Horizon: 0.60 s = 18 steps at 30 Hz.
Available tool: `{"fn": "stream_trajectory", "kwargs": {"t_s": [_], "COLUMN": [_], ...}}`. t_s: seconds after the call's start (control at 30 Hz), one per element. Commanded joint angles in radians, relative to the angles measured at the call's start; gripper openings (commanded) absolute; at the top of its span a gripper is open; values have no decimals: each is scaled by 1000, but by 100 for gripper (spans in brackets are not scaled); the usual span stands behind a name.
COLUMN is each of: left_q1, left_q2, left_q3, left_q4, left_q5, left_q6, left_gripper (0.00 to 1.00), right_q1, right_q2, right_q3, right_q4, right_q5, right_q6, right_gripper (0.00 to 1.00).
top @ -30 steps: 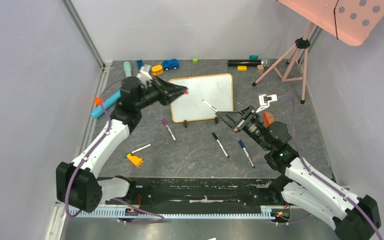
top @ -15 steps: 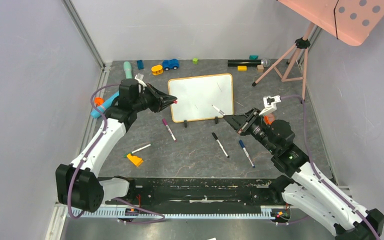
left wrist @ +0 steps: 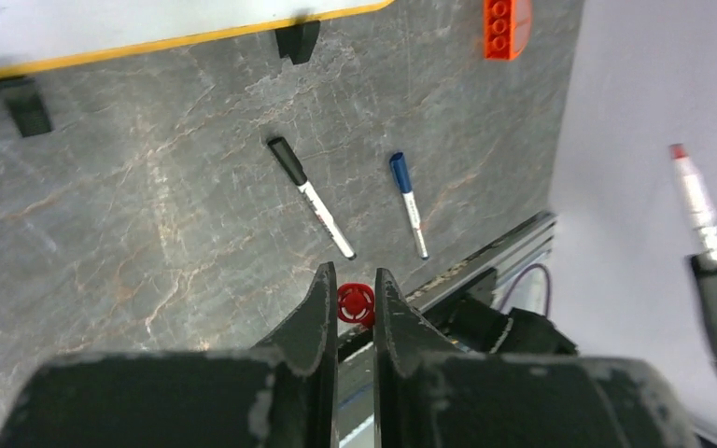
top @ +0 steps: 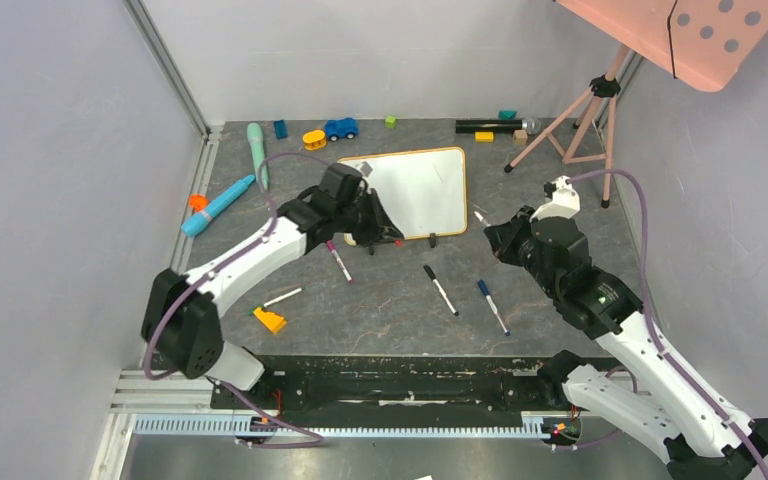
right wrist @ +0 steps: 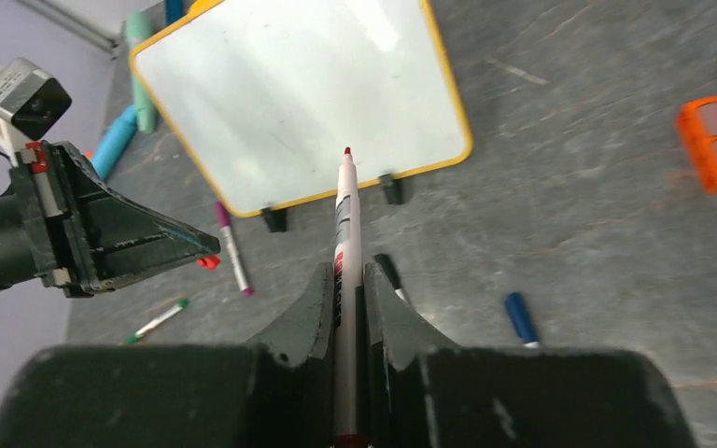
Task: Write a sentence on the whiteboard
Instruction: Place the pen cap at the center of the board.
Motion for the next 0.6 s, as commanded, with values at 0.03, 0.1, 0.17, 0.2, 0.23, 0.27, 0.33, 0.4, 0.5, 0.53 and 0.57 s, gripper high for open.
{"fn": "stream_trajectory", "kwargs": {"t_s": [0.03,0.1,0.17,0.2,0.23,0.27,0.33,0.4,0.5,0.53,0.57], "left_q1": [-96,-126,-153,-164,-176,-189,-212,-232,-252,-256,-259], "left_q2": [182,258,319,343,367,390,424,451,481,493,502], "left_q3": [174,233,277,293,302,310,323,334,329,326,323], "left_q4": [-34,-56,-61,-57,-50,-37,-20,-8,18,27,39], "left_q5": [-64,-56,-40,-29,-22,-11,-2,-4,-12,-10,-5], "left_q6": [259,311,337,339,338,332,320,310,275,262,253], "left_gripper": [2,2,2,2,2,2,2,2,3,4,5], "right_q1": [-4,-2,-3,-3,-3,-3,-3,-2,-3,-2,-3], "right_q2": [4,-12,-24,-27,-26,-25,-24,-22,-14,-10,-7], "right_q3": [105,101,96,95,95,97,99,100,104,105,106], "right_q4": [-181,-185,-189,-192,-195,-196,-198,-197,-197,-195,-193], "right_q5": [175,190,195,195,192,189,182,178,174,173,170], "right_q6": [-118,-122,-123,-122,-120,-121,-122,-126,-132,-136,-139], "right_gripper": [0,0,0,0,0,0,0,0,0,0,0]}}
